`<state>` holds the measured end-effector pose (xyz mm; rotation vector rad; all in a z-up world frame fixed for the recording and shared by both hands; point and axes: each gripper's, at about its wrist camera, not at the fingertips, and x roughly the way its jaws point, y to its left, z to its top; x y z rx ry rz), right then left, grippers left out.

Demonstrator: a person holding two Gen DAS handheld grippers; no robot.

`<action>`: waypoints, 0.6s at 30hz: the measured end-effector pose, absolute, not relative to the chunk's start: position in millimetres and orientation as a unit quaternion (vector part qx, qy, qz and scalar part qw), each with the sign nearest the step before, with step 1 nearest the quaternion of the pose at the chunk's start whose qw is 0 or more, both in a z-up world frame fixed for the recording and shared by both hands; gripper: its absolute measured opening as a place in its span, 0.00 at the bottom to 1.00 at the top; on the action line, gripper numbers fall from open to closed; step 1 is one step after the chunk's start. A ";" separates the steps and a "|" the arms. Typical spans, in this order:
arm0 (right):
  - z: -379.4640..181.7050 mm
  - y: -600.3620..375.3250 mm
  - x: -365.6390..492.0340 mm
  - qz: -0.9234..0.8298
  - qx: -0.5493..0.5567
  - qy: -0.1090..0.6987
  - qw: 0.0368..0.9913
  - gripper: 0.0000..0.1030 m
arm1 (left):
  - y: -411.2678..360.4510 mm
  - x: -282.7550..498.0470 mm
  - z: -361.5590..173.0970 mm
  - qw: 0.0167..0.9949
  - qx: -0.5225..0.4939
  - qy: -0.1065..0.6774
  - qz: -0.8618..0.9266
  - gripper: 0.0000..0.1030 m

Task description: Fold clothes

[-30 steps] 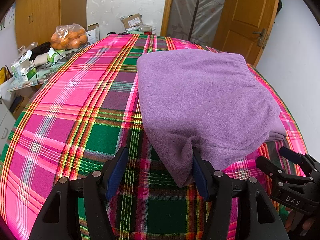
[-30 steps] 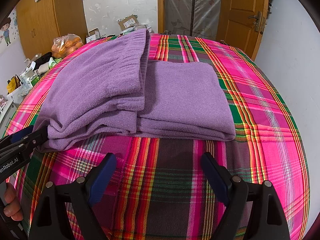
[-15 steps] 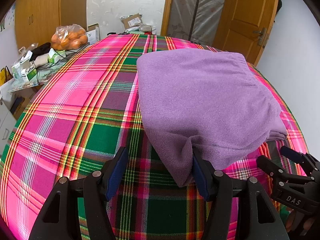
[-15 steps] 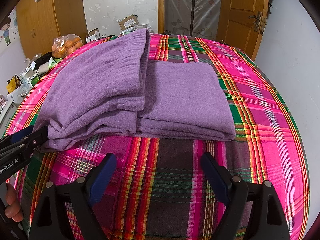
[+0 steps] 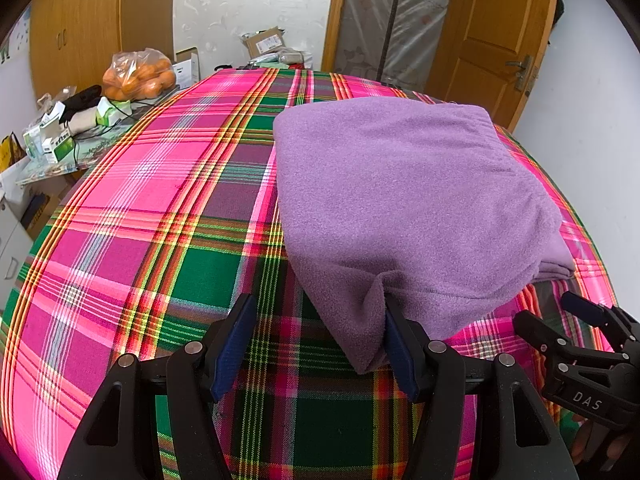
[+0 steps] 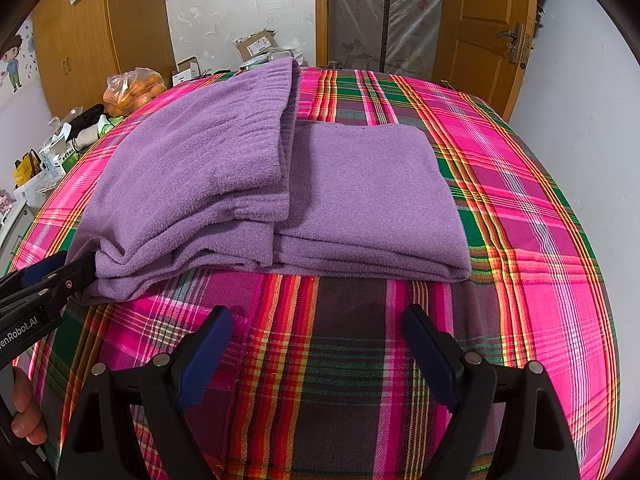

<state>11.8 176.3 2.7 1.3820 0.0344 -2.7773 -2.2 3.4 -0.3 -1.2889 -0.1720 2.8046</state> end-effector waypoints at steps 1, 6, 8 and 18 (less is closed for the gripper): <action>2.7 176.4 11.7 -0.895 0.445 0.011 0.020 0.84 | 3.4 -2.5 -0.3 0.025 -0.417 -0.055 0.907 0.62; 2.4 176.6 10.8 -0.895 0.445 0.011 0.020 0.84 | 3.5 -3.0 -0.2 0.025 -0.417 -0.055 0.907 0.62; 2.4 176.5 10.7 -0.895 0.445 0.011 0.020 0.84 | 3.5 -3.1 -0.4 0.025 -0.417 -0.055 0.907 0.62; 2.4 176.0 10.3 -0.895 0.445 0.011 0.020 0.84 | 3.8 -4.1 -0.9 0.024 -0.417 -0.055 0.907 0.62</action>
